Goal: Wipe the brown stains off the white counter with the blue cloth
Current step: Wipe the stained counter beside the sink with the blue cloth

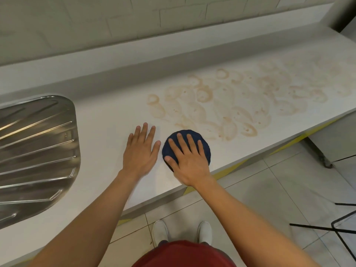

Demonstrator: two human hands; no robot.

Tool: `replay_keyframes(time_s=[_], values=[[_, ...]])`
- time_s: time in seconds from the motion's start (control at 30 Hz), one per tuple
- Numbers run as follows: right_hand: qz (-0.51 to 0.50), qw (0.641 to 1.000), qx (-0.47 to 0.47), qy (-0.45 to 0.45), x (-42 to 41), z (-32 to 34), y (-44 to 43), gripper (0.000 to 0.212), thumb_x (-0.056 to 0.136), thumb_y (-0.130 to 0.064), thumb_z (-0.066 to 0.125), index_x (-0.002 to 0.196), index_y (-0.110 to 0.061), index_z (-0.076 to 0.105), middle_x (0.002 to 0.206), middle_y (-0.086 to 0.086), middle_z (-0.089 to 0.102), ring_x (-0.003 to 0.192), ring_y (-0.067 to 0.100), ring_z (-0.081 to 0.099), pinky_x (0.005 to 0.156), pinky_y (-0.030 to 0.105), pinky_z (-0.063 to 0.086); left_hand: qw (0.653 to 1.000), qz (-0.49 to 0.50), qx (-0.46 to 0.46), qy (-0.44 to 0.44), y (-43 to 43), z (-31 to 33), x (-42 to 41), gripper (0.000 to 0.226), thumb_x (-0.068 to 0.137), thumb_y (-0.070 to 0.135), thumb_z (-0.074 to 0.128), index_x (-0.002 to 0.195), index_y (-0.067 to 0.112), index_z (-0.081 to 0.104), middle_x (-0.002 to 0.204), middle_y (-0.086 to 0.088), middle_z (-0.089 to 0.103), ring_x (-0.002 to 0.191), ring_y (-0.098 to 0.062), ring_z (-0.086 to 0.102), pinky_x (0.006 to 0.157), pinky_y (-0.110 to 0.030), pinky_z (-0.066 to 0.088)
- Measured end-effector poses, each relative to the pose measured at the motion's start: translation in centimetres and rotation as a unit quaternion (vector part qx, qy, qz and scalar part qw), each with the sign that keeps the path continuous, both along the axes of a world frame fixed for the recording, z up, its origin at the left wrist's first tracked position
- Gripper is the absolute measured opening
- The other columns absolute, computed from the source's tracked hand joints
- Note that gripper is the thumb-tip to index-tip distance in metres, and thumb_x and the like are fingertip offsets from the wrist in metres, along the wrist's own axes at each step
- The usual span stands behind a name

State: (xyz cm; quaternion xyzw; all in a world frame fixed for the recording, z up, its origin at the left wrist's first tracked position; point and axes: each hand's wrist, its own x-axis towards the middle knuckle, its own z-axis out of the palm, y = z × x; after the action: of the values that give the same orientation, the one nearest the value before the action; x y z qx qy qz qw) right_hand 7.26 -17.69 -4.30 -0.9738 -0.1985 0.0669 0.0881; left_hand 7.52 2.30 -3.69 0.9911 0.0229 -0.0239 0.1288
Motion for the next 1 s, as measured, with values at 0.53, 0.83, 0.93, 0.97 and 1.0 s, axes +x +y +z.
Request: replay_keyframes(time_s=[0.53,0.83,0.93,0.97,1.0], values=[[-0.057,0.998,0.002,-0.004,1.1,0.0,-3.0,0.059,0.101,-0.066,0.009,0.156,-0.046,0.004,0.167,-0.011,0.002,0.154,0.022,-0.006,0.122,0.053,-0.002,0.999,-0.006,0.037,0.016,-0.1,-0.7,-0.2,0.065,0.104,0.055,0.007,0.162,0.028,-0.003,0.170,-0.001,-0.006,0.156,-0.022,-0.007,0.126,-0.043,-0.001],[-0.095,0.995,-0.028,0.004,6.4,0.5,-2.7,0.061,0.101,-0.063,0.006,0.158,-0.041,0.004,0.168,-0.006,0.001,0.154,0.028,-0.004,0.121,0.056,-0.001,1.000,-0.001,0.030,0.007,-0.3,-0.8,-0.1,0.067,0.102,0.058,0.004,0.162,0.029,0.000,0.169,0.001,-0.005,0.156,-0.021,-0.006,0.126,-0.042,0.000],[-0.012,1.000,-0.018,-0.009,4.9,0.1,-1.5,0.059,0.103,-0.063,0.010,0.158,-0.042,0.007,0.167,-0.006,0.006,0.154,0.028,-0.002,0.121,0.057,0.000,1.000,0.007,0.031,0.002,-0.3,-0.7,-0.3,0.065,0.103,0.057,0.010,0.162,0.029,0.004,0.169,0.001,-0.002,0.156,-0.019,-0.005,0.126,-0.041,0.000],[0.014,1.000,-0.011,-0.008,4.3,0.0,-2.0,0.059,0.103,-0.064,0.012,0.157,-0.043,0.008,0.167,-0.008,0.007,0.154,0.026,-0.001,0.122,0.056,0.000,0.999,0.008,0.031,0.000,-0.3,-0.7,-0.3,0.065,0.104,0.057,0.011,0.162,0.029,0.005,0.170,0.001,-0.001,0.156,-0.019,-0.004,0.126,-0.040,0.000],[0.036,0.999,-0.007,-0.007,4.0,-0.1,-3.1,0.058,0.102,-0.065,0.013,0.157,-0.045,0.008,0.167,-0.010,0.007,0.154,0.024,-0.001,0.122,0.055,-0.001,0.999,0.007,0.031,-0.002,-0.4,-0.7,-0.3,0.065,0.104,0.056,0.012,0.163,0.029,0.006,0.170,0.001,0.001,0.156,-0.019,-0.003,0.126,-0.040,0.000]])
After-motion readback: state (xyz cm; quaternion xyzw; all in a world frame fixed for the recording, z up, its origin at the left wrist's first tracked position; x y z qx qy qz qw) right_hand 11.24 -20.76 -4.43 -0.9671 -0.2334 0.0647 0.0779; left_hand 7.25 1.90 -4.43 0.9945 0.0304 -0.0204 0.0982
